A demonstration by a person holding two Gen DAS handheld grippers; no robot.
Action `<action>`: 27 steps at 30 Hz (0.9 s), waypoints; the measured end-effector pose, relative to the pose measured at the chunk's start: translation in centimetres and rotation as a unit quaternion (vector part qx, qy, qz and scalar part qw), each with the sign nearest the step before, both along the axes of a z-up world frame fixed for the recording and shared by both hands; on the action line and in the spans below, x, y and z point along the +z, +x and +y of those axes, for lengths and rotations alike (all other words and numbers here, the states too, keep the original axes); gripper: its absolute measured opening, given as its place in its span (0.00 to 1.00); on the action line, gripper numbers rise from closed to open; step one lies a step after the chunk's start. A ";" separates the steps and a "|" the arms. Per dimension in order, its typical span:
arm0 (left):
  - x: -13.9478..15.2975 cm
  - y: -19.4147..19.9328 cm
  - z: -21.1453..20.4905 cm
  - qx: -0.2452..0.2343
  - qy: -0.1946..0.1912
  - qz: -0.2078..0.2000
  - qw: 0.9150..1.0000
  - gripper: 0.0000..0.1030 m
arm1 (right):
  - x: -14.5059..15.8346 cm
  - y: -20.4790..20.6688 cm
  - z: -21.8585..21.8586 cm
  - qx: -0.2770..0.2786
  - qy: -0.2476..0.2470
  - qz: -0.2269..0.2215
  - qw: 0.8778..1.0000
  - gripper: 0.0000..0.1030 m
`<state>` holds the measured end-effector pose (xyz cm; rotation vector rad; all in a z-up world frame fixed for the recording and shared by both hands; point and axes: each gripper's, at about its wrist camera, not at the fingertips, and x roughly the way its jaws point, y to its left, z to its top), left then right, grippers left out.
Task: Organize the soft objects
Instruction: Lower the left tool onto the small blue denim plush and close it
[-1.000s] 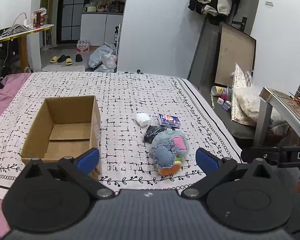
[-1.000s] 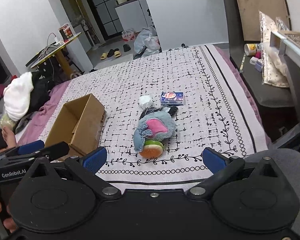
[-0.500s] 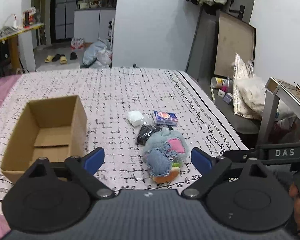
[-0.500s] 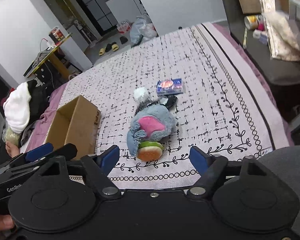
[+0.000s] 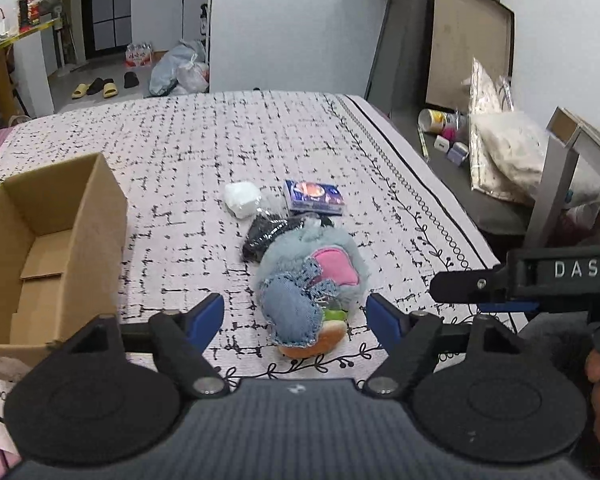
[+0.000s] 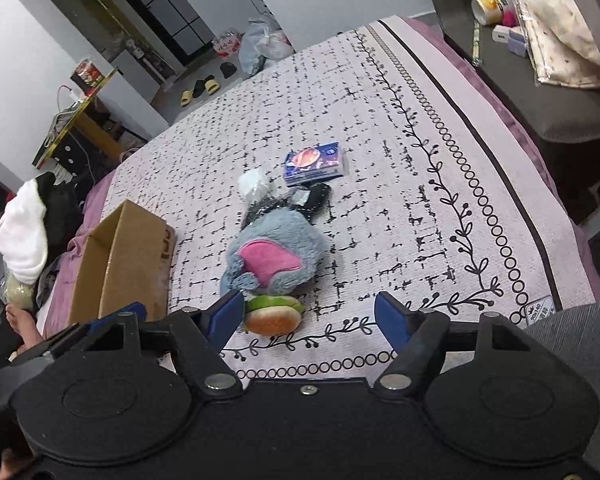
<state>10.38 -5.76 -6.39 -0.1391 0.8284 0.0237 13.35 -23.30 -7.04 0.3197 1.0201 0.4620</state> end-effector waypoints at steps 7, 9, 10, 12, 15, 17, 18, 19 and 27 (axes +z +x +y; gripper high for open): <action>-1.9 1.6 -0.4 -0.003 -0.002 0.019 1.000 0.69 | -1.2 1.4 -0.1 -0.005 0.007 0.019 1.000 0.69; -2.5 1.9 -0.5 -0.003 -0.001 0.024 1.000 0.66 | -1.6 1.7 0.0 -0.008 0.009 0.027 1.000 0.69; -2.7 2.1 -0.4 -0.002 0.000 0.026 1.000 0.66 | -1.8 1.9 0.0 -0.011 0.010 0.033 0.999 0.69; -3.1 2.2 -0.3 0.001 -0.005 0.023 1.000 0.66 | -2.3 2.2 0.1 -0.013 0.012 0.039 0.999 0.69; -3.6 2.4 -0.3 0.003 -0.007 0.024 1.000 0.66 | -2.9 2.6 0.4 -0.011 0.013 0.048 0.999 0.69; -4.0 2.6 -0.4 0.001 -0.008 0.022 1.000 0.66 | -3.2 2.7 0.6 -0.011 0.015 0.057 0.998 0.69; -4.2 2.6 -0.4 0.001 -0.009 0.022 1.000 0.65 | -3.4 2.9 0.7 -0.012 0.016 0.061 0.998 0.69; -4.4 2.7 -0.4 0.004 -0.009 0.020 1.000 0.59 | -3.6 3.0 0.8 -0.013 0.016 0.064 0.998 0.69; -5.5 2.5 1.0 0.027 -0.038 0.013 0.999 0.22 | -5.4 3.8 2.2 -0.010 0.018 0.090 0.996 0.69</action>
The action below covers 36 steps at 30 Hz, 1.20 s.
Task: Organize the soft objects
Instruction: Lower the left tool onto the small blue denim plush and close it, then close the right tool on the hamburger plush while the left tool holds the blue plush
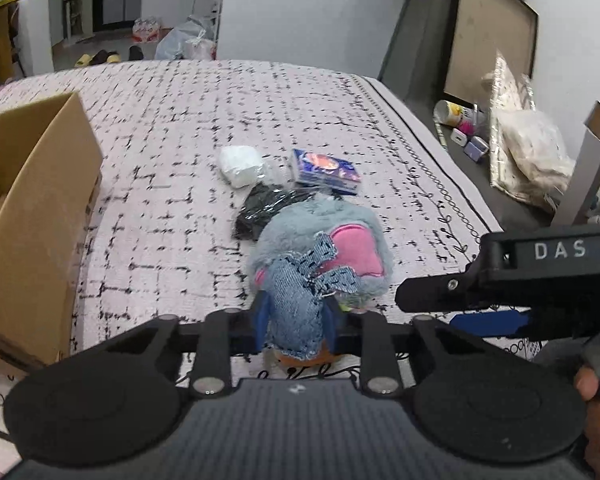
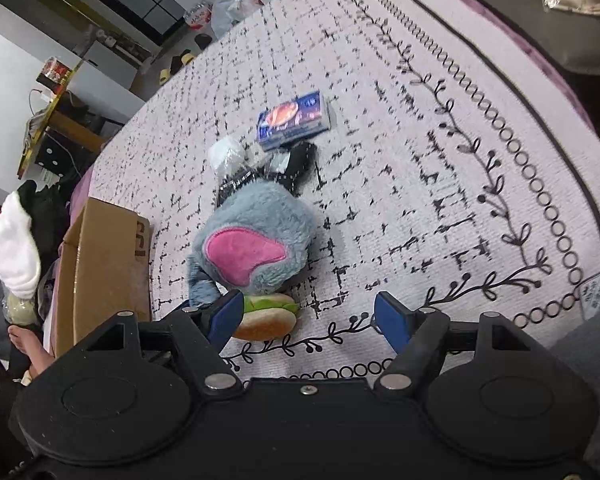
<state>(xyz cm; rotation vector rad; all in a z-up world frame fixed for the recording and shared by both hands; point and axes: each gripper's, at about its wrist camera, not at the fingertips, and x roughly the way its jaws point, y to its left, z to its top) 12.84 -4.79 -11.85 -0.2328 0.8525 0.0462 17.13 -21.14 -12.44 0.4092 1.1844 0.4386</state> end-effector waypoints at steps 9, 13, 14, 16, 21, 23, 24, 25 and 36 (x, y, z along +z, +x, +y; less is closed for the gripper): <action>0.4 -0.8 2.1 0.036 -0.020 -0.009 0.999 0.17 | -1.4 0.1 2.2 0.011 0.008 0.020 1.000 0.70; 0.7 -1.1 3.0 0.048 -0.025 -0.016 0.998 0.17 | -1.7 0.3 3.3 0.012 0.013 0.027 0.999 0.71; 0.7 -1.2 3.2 0.053 -0.026 -0.017 0.998 0.17 | -1.8 0.3 3.5 0.011 0.013 0.029 0.999 0.71; 0.8 -1.4 3.7 0.063 -0.029 -0.016 0.997 0.17 | -2.0 0.4 3.9 0.008 0.013 0.032 0.999 0.73; 0.8 -1.9 4.8 0.080 -0.032 -0.013 0.996 0.17 | -2.7 0.1 5.0 0.008 0.012 0.041 0.999 0.78; 0.9 -2.1 5.1 0.083 -0.033 -0.012 0.996 0.17 | -2.8 -0.1 5.3 0.007 0.009 0.041 0.999 0.78; 0.9 -2.2 5.2 0.084 -0.033 -0.012 0.996 0.17 | -2.9 -0.1 5.5 0.007 0.007 0.040 0.999 0.78; 1.0 -2.3 5.3 0.086 -0.034 -0.013 0.996 0.17 | -3.1 -0.1 5.7 0.006 0.005 0.039 0.999 0.78; 2.0 -3.2 5.1 0.078 -0.037 -0.023 0.996 0.17 | -2.5 -0.8 6.2 0.013 -0.014 0.021 1.000 0.44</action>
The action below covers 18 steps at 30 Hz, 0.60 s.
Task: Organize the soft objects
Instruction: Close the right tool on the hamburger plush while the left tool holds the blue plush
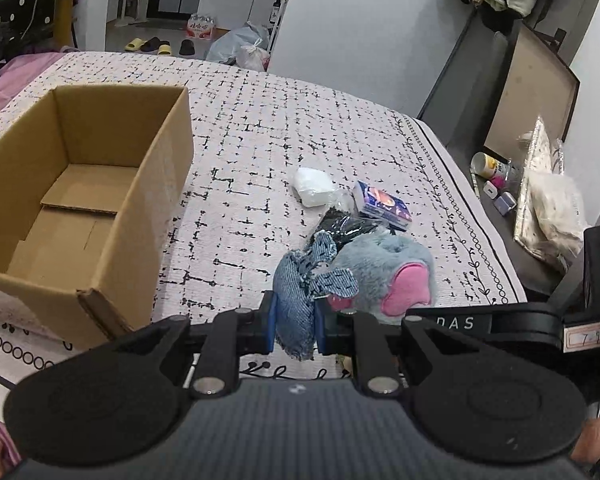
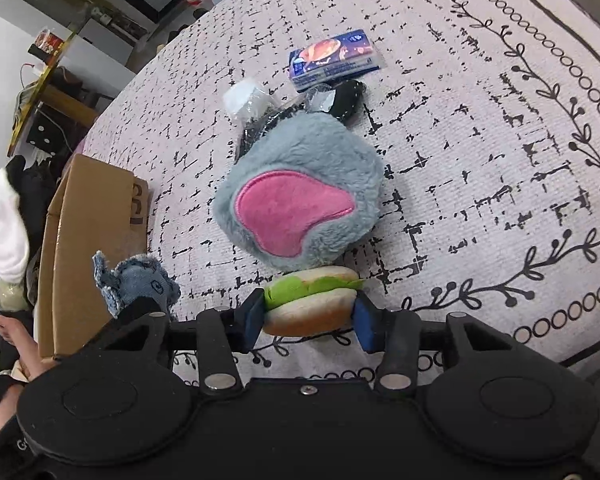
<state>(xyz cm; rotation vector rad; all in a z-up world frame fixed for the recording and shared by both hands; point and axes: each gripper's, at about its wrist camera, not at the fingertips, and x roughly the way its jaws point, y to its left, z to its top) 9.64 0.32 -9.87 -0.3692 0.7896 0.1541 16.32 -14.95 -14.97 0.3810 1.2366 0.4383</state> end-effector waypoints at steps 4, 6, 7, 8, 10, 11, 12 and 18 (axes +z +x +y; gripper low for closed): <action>0.6 -0.4 0.0 -0.001 0.001 -0.006 1.000 0.17 | 1.0 -0.8 -0.5 -0.003 0.004 -0.005 1.000 0.44; 0.9 -0.6 0.0 -0.001 0.002 -0.007 1.000 0.17 | 1.6 -1.0 -0.7 -0.005 0.005 -0.008 1.000 0.44; 1.0 -0.6 0.0 -0.002 0.003 -0.007 1.000 0.17 | 1.9 -1.2 -0.7 -0.005 0.006 -0.012 1.000 0.44; 1.1 -0.7 0.0 -0.002 0.003 -0.007 1.000 0.17 | 2.2 -1.3 -0.7 -0.005 0.006 -0.016 1.000 0.44; 1.5 -0.9 -0.1 -0.005 0.004 -0.008 1.000 0.17 | 2.9 -1.6 -0.7 -0.007 0.002 -0.021 1.000 0.44; 1.7 -1.0 -0.1 -0.006 0.006 -0.009 1.000 0.17 | 3.3 -1.7 -0.7 -0.006 0.004 -0.026 1.000 0.44; 1.9 -1.2 -0.1 -0.006 0.006 -0.010 1.000 0.17 | 3.7 -1.8 -0.7 -0.004 0.006 -0.031 1.000 0.44; 3.5 -2.0 0.1 -0.008 0.012 -0.022 1.000 0.17 | 6.2 -2.7 -0.2 0.008 0.016 -0.064 0.998 0.44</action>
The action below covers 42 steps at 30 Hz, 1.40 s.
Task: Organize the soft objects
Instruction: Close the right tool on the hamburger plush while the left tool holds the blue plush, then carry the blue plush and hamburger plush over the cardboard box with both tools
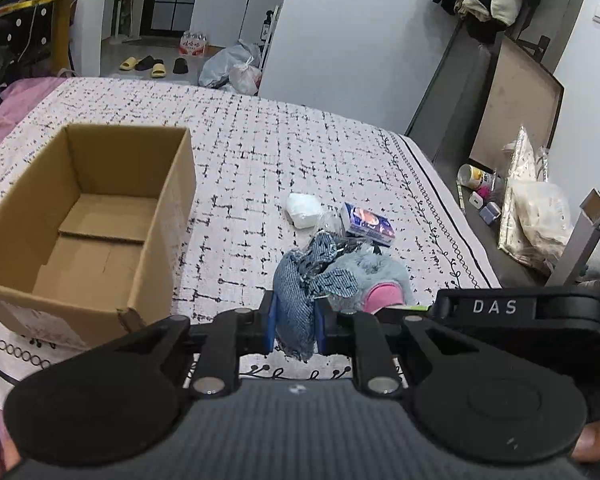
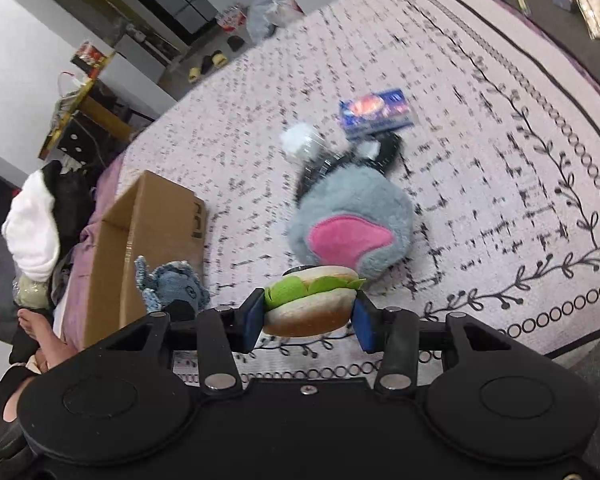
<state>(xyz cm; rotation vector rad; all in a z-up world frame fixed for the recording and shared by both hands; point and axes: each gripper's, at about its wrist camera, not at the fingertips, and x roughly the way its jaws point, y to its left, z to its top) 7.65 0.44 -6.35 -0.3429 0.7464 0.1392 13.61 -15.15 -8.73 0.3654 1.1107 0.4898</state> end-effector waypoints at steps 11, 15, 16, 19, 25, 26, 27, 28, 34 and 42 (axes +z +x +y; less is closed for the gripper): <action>2.7 -1.7 1.0 -0.001 0.007 -0.023 1.000 0.17 | 4.1 -1.7 1.6 0.017 -0.001 -0.054 0.998 0.44; 3.6 -2.3 1.5 0.001 0.007 -0.032 0.999 0.17 | 5.3 -2.2 2.3 0.023 -0.004 -0.068 0.997 0.44; 3.7 -2.4 1.7 0.003 0.007 -0.034 0.999 0.17 | 5.5 -2.3 2.5 0.025 -0.004 -0.071 0.997 0.44; 4.2 -2.8 2.3 0.010 0.006 -0.037 0.999 0.17 | 6.4 -2.7 3.1 0.028 -0.005 -0.078 0.997 0.44; 5.1 -3.5 3.6 0.031 0.006 -0.042 0.999 0.17 | 7.8 -3.5 4.5 0.038 -0.011 -0.091 0.995 0.44; 5.1 -3.6 3.9 0.035 0.006 -0.042 0.998 0.17 | 7.9 -3.5 4.7 0.039 -0.012 -0.092 0.995 0.44; 5.2 -3.8 4.2 0.038 0.006 -0.042 0.998 0.17 | 8.1 -3.6 5.0 0.040 -0.012 -0.093 0.995 0.44; 5.3 -3.9 4.5 0.041 0.006 -0.042 0.998 0.18 | 8.3 -3.7 5.2 0.042 -0.012 -0.095 0.994 0.44; 5.1 -4.4 6.6 0.061 -0.002 -0.035 0.998 0.18 | 9.2 -4.4 6.6 0.052 -0.011 -0.105 0.993 0.44; 5.0 -4.9 9.6 0.085 -0.003 -0.030 0.996 0.18 | 9.4 -4.6 9.2 0.070 -0.014 -0.118 0.990 0.44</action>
